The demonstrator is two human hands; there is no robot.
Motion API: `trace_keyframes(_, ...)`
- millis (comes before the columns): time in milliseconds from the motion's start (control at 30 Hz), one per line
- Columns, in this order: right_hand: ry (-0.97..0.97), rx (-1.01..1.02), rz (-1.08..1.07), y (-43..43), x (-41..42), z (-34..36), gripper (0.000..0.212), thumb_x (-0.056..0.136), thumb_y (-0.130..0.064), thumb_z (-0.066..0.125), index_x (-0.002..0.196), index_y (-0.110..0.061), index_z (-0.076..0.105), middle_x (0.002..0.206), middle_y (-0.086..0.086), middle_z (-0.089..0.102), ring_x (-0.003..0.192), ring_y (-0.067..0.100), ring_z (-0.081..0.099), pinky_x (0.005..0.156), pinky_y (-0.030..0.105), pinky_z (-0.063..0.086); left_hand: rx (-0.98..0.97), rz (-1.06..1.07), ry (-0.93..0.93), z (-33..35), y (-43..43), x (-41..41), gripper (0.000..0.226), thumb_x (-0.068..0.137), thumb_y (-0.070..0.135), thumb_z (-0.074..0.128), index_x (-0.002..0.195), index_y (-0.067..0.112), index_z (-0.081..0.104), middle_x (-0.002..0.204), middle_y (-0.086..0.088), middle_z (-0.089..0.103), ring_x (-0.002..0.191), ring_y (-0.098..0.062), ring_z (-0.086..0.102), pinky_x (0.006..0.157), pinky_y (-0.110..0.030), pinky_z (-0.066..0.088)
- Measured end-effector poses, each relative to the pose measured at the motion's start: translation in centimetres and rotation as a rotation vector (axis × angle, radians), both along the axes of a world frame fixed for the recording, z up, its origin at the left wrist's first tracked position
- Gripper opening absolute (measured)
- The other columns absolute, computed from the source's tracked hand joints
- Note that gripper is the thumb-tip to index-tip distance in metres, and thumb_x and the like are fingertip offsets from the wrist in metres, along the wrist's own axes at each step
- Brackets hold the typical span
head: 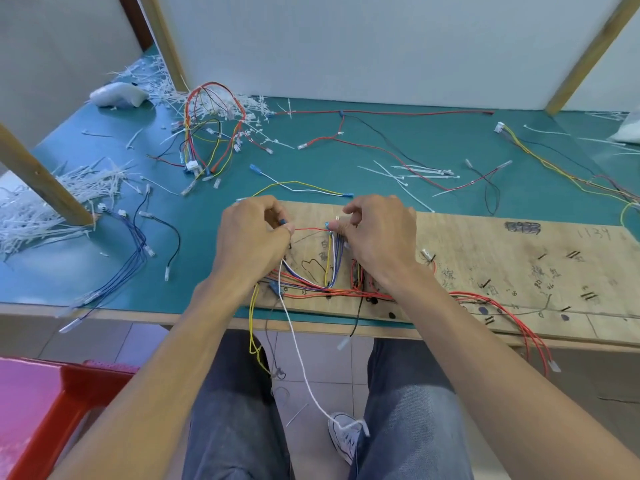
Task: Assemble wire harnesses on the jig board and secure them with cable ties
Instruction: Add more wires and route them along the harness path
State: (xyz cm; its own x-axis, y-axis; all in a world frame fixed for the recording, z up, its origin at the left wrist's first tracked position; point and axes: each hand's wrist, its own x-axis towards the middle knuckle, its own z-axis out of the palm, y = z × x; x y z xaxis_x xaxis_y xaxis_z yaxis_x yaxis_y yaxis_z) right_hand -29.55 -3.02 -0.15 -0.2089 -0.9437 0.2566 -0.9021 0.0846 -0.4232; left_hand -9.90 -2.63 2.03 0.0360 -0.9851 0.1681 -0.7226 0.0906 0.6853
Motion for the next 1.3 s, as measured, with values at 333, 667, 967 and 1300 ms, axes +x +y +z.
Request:
trace_keyframes(333, 0.04, 0.008, 0.105, 2.8, 1.2, 2.9, 0.03, 0.09, -0.058, 0.073, 0.102, -0.03, 0.071, 0.103, -0.01, 0.069, 0.11, 0.021, 0.054, 0.093, 0.043, 0.039, 0.2, -0.079, -0.154, 0.1, -2.0, 0.9, 0.015, 0.075, 0.013, 0.08, 0.068, 0.025, 0.074, 0.069, 0.012, 0.069, 0.07, -0.002, 0.063, 0.055, -0.017, 0.04)
trace_keyframes(667, 0.245, 0.173, 0.317, 13.1, 7.5, 1.6, 0.034, 0.092, -0.059, 0.067, 0.1, -0.027, 0.075, 0.102, -0.004, 0.067, 0.116, 0.031, 0.052, 0.095, 0.048, 0.037, 0.315, -0.135, -0.164, 0.6, -2.9, 1.0, 0.015, 0.073, 0.011, 0.079, 0.065, 0.024, 0.079, 0.056, 0.012, 0.067, 0.058, -0.004, 0.061, 0.039, -0.011, 0.04)
trace_keyframes(967, -0.662, 0.122, 0.258, 12.3, 6.5, 2.2, 0.022, 0.096, -0.033, 0.074, 0.078, -0.02, 0.073, 0.066, -0.008, 0.069, 0.062, 0.004, 0.06, 0.061, 0.02, 0.043, 0.344, -0.218, -0.281, 1.4, -3.1, 0.9, 0.012, 0.079, 0.015, 0.076, 0.071, 0.023, 0.076, 0.07, 0.007, 0.07, 0.07, -0.014, 0.061, 0.054, -0.021, 0.04)
trace_keyframes(1300, -0.442, 0.288, 0.278, 12.9, 2.5, 2.0, 0.022, 0.097, -0.035, 0.069, 0.078, -0.024, 0.068, 0.062, -0.011, 0.07, 0.054, 0.006, 0.057, 0.065, 0.029, 0.052, 0.393, -0.278, -0.383, 2.3, -3.8, 0.4, 0.02, 0.082, 0.016, 0.083, 0.069, 0.022, 0.07, 0.066, 0.007, 0.06, 0.068, -0.015, 0.055, 0.059, -0.024, 0.039)
